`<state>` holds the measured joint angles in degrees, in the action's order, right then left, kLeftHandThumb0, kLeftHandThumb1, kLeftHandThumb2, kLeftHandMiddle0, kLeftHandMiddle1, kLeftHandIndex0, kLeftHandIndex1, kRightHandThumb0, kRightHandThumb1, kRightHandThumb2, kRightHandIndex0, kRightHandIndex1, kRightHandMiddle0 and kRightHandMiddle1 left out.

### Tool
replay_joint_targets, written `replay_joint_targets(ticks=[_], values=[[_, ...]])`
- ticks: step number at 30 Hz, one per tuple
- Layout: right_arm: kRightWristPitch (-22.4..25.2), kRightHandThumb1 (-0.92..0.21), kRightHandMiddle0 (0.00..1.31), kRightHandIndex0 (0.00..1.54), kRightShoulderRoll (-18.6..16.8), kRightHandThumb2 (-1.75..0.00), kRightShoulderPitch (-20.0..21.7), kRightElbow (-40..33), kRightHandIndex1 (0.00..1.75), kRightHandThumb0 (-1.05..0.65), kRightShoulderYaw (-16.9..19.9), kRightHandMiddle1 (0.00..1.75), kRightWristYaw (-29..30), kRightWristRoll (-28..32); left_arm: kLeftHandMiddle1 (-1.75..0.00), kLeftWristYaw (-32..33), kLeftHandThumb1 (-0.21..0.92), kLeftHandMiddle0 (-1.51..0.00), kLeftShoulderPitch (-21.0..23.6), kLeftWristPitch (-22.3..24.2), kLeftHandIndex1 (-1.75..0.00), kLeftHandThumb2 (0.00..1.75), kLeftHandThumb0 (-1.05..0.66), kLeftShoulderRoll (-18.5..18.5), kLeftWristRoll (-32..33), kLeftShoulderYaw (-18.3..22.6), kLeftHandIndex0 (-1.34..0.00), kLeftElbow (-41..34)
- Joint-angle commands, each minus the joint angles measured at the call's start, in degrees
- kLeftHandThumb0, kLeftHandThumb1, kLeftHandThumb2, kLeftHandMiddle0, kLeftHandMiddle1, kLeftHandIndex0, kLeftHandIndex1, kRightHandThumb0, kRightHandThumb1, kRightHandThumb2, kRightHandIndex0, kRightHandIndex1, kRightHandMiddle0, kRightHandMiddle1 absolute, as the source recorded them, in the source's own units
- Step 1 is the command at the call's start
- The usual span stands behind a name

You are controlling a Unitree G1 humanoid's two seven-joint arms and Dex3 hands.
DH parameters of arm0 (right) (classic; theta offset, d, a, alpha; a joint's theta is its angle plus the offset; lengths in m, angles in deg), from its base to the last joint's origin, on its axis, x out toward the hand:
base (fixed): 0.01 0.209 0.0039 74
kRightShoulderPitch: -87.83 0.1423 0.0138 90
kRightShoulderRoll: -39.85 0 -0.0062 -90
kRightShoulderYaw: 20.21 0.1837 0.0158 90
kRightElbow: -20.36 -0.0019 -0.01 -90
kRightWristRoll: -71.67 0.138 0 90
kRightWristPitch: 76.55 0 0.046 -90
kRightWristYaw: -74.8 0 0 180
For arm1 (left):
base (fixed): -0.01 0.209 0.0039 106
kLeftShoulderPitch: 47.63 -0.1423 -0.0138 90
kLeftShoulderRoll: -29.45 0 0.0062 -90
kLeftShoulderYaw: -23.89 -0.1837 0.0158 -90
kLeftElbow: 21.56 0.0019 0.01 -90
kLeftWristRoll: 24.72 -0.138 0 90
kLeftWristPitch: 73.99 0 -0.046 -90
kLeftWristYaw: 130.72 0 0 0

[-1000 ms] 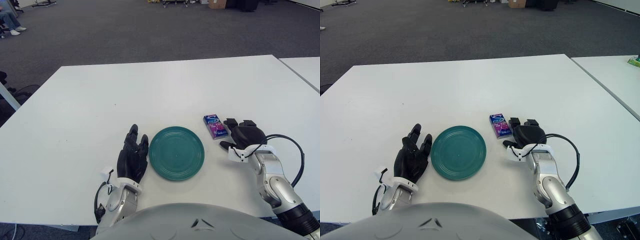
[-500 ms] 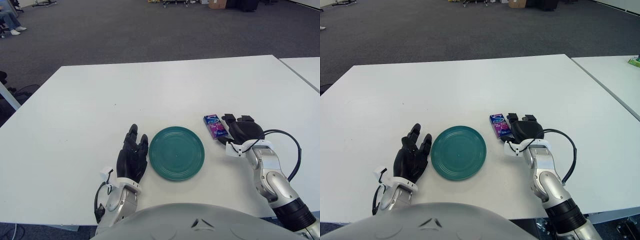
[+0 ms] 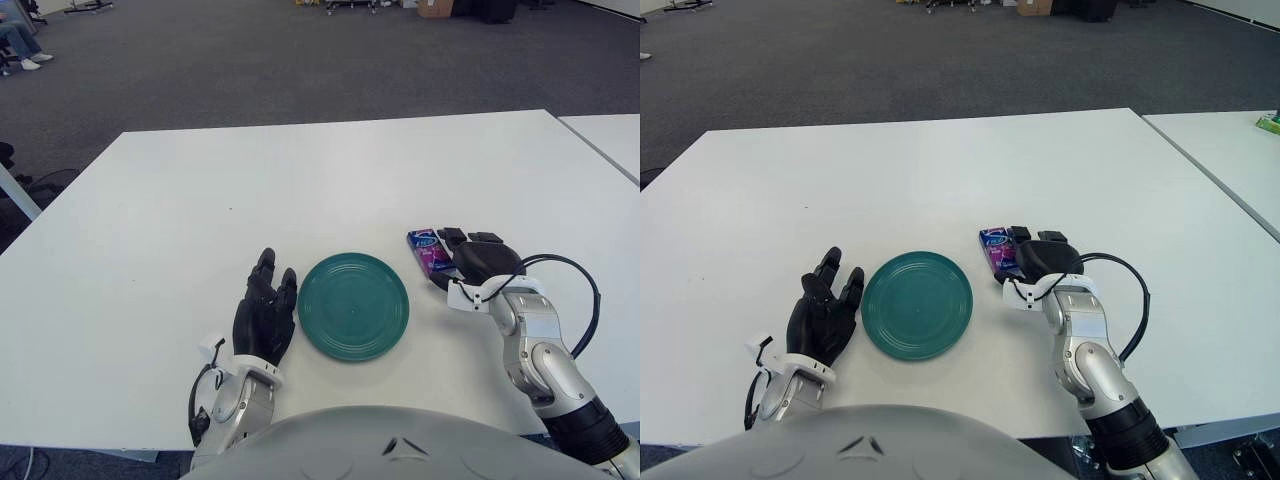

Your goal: Put the gum into the plate.

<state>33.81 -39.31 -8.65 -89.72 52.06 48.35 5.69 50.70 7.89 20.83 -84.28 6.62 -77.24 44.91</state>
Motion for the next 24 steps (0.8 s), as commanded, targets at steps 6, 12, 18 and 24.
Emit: replay_joint_targets(ticks=[6,12,18,24], values=[[0.43,-0.92,0.0,0.05,-2.27,-0.82,-0.22,-1.18,0.01,-1.05,-0.08,0.02,-1.96,1.64,0.0,-1.06,0.92,-0.03,-0.55,1.14,-0.13,0.87,-1.0,-0.82,2.44,0.77,0.0,-0.18],[-0.06,-0.92,0.0,0.0,-3.37,-0.78,-0.78,-1.35,0.0,-1.05,-0.42,0.0,-1.08,2.15,0.0,-0.96,0.92,-0.03,-0.4,1.69,-0.12,0.87,-1.01,-0.71,2.74,0.86,0.0,-0.31],[-0.73,-0.92,0.0,0.0,-4.05,-0.77,-0.81,-1.01,0.0,-1.05,-0.78,0.0,0.12,2.09,0.0,-1.12,0.92,-0.04,-0.19,2.02,-0.12,0.89,-1.01,-0.84,3.13,1.14,0.0,-0.19],[-1.04,-0.92,0.0,0.0,-4.59,-0.78,-0.12,0.4,0.0,-1.05,-1.34,0.0,1.36,1.85,0.0,-1.5,0.92,-0.04,0.0,2.02,-0.12,0.89,-1.02,-0.97,3.75,1.36,0.0,0.13]])
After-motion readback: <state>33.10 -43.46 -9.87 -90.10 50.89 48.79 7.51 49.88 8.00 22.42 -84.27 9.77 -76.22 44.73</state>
